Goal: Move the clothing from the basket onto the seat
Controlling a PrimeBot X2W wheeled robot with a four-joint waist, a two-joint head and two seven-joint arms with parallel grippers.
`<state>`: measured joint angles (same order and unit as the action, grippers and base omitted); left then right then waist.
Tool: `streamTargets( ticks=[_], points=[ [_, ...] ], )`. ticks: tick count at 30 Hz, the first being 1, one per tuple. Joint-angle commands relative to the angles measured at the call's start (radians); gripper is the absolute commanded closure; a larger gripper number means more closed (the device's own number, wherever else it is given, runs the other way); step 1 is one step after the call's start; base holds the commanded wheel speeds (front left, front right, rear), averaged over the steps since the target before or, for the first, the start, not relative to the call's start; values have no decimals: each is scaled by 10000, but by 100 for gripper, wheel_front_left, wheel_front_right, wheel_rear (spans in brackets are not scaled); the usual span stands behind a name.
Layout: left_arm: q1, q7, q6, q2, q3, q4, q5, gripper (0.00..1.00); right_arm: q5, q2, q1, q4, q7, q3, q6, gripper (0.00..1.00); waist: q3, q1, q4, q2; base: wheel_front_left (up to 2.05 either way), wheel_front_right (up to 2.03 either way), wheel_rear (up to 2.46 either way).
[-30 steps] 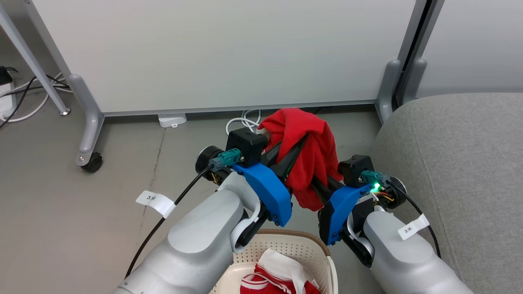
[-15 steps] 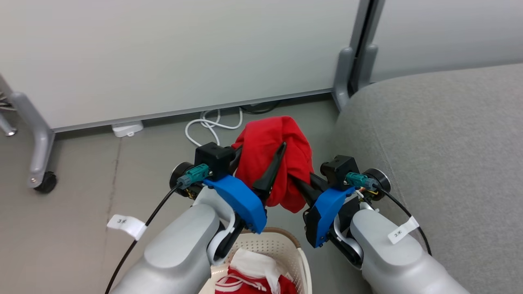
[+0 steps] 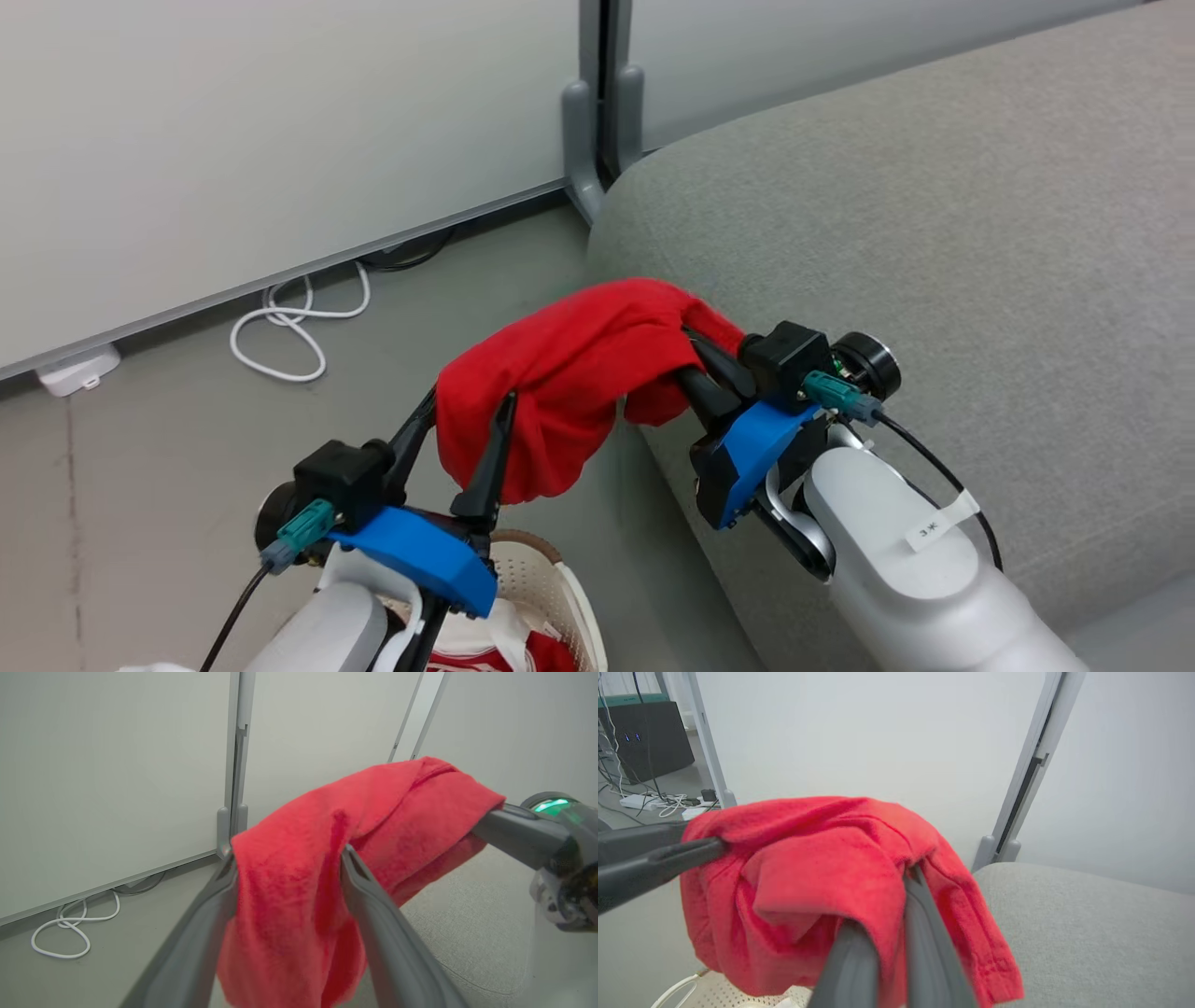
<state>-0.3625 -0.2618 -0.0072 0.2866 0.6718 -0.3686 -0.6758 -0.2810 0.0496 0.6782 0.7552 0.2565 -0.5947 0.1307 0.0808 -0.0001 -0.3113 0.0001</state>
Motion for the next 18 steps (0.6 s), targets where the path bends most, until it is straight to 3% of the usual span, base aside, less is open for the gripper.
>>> streamTargets(
  ticks=[1, 11, 18],
  points=[
    [282, -42, 68, 97, -204, 179, 137, 0, 180, 51, -212, -235, 39, 218, 1, 100, -105, 1, -276, -1, 0, 0, 0],
    [1950, -38, 366, 150, -2239, 1288, 953, 0, 1345, 467, -1744, -3339, -747, 2535, 1, 100, 193, 1, -1211, -1, 0, 0, 0],
    [2836, -37, 383, 188, -3680, 1954, 1863, 0, 1767, 332, -3354, -5651, -1657, 3820, 1, 100, 441, 1, -1928, -1, 0, 0, 0]
  ],
)
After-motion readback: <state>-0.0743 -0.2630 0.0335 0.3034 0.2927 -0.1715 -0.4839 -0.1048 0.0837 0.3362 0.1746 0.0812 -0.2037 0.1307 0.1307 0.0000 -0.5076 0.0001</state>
